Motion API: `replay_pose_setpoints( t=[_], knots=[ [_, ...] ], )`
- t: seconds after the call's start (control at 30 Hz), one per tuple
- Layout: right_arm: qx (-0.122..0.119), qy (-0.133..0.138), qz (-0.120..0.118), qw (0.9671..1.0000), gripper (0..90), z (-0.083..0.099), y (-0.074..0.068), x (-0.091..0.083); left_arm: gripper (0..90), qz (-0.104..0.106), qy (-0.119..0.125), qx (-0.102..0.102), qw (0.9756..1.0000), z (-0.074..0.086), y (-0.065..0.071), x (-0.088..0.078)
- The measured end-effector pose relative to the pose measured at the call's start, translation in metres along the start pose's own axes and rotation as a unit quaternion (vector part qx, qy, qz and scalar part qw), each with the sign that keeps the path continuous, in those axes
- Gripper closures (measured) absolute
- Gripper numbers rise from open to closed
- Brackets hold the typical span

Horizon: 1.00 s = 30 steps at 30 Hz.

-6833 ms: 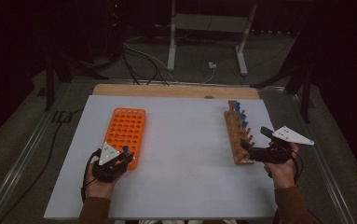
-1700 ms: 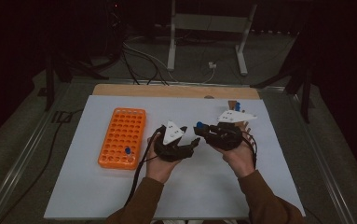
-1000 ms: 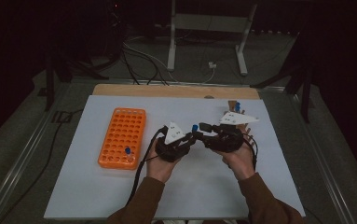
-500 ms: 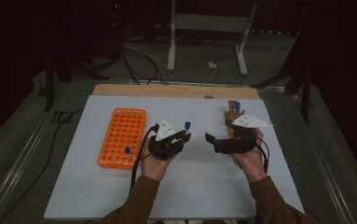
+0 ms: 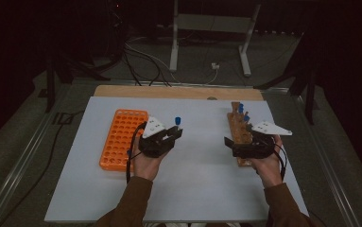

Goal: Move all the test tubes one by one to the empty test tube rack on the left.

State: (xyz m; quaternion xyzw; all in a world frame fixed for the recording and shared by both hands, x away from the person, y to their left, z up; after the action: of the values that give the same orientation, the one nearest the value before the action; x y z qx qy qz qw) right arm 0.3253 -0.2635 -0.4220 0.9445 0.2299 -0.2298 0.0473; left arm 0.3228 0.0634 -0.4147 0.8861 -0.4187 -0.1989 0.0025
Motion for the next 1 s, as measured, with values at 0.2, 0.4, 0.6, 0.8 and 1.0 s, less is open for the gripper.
replay_pose_setpoints(
  t=[0.2, 0.4, 0.6, 0.8, 1.0],
  knots=[
    [0.010, 0.004, 0.012, 0.9999, 0.0, 0.007, 0.014, -0.008, 78.0, -0.006, 0.010, -0.010, 0.9999, -0.002, -0.010, -0.014],
    [0.023, 0.007, 0.017, 0.9996, 0.0, 0.014, 0.024, -0.014, 78.1, -0.023, 0.023, -0.018, 0.9993, -0.004, -0.022, -0.035],
    [0.030, 0.009, 0.021, 0.9993, 0.0, 0.017, 0.031, -0.018, 78.1, -0.043, 0.034, -0.029, 0.9981, -0.001, -0.037, -0.056],
    [0.033, 0.014, 0.023, 0.9991, 0.0, 0.017, 0.034, -0.020, 78.1, -0.065, 0.055, -0.045, 0.9954, 0.005, -0.053, -0.080],
    [0.036, 0.017, 0.024, 0.9989, 0.0, 0.018, 0.036, -0.021, 78.1, -0.087, 0.051, -0.040, 0.9941, 0.014, -0.062, -0.095]
  ],
)
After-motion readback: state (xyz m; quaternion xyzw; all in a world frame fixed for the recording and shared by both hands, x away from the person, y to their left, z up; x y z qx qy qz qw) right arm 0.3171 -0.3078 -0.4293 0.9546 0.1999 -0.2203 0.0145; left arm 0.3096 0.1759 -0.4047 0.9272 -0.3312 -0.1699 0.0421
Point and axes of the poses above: each handheld gripper's, and its own axes: x roughly forward along the jaws, z roughly out of its underside, y roughly to its right, the point moved 1 cm from there along x, roughly forward along the jaws, and after that the axes turned 6 degrees about z, right-handed, at the moved point
